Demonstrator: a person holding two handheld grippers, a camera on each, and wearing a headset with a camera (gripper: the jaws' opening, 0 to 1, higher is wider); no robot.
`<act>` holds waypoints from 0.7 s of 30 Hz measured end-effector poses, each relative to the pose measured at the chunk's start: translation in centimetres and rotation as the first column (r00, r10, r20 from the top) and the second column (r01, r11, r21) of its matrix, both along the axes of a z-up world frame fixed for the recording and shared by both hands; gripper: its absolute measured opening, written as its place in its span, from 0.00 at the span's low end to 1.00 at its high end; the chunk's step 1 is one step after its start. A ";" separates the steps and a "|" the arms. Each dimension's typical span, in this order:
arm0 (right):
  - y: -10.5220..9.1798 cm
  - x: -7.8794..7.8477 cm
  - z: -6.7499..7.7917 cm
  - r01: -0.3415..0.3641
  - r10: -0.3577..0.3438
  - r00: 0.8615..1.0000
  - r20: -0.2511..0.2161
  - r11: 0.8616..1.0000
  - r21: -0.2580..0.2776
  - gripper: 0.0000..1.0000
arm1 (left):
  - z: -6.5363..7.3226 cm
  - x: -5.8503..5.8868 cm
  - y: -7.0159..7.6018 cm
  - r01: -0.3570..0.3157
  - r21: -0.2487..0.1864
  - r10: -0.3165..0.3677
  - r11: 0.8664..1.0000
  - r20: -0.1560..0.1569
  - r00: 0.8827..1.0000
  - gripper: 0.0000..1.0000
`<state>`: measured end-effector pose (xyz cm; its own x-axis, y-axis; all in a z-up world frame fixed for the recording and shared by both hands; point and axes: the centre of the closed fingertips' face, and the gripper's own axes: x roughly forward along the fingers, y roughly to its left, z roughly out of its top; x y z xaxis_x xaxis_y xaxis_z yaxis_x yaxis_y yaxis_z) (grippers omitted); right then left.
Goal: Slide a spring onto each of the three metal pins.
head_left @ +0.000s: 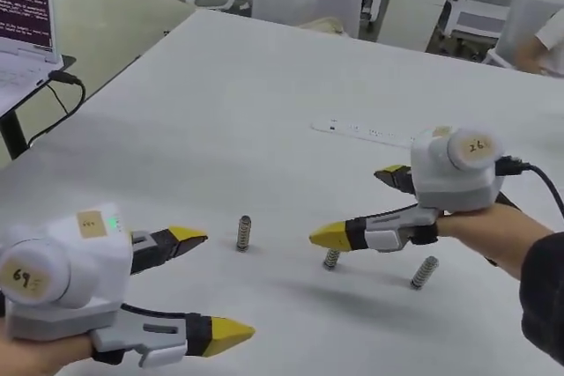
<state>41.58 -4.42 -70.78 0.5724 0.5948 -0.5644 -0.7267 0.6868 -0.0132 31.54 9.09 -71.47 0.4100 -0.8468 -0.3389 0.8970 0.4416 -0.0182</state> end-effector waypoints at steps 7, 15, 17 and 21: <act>-2.8 -0.6 0.1 0.065 -0.065 0.998 0.005 0.998 0.017 1.00 | 0.0 0.2 -0.5 0.010 0.005 -0.010 1.000 0.000 1.000 0.70; -5.1 -1.8 -0.1 0.121 -0.121 0.993 0.004 0.992 0.034 1.00 | 0.1 0.2 -1.1 0.018 0.006 -0.018 1.000 -0.002 1.000 0.70; -5.6 -2.1 -0.1 0.132 -0.132 0.991 0.005 0.991 0.035 1.00 | 0.1 0.2 -1.2 0.018 0.006 -0.018 1.000 -0.002 1.000 0.70; -6.4 -2.7 -0.2 0.151 -0.152 0.988 0.007 0.988 0.041 1.00 | 0.1 0.2 -1.3 0.019 0.006 -0.019 1.000 -0.004 1.000 0.70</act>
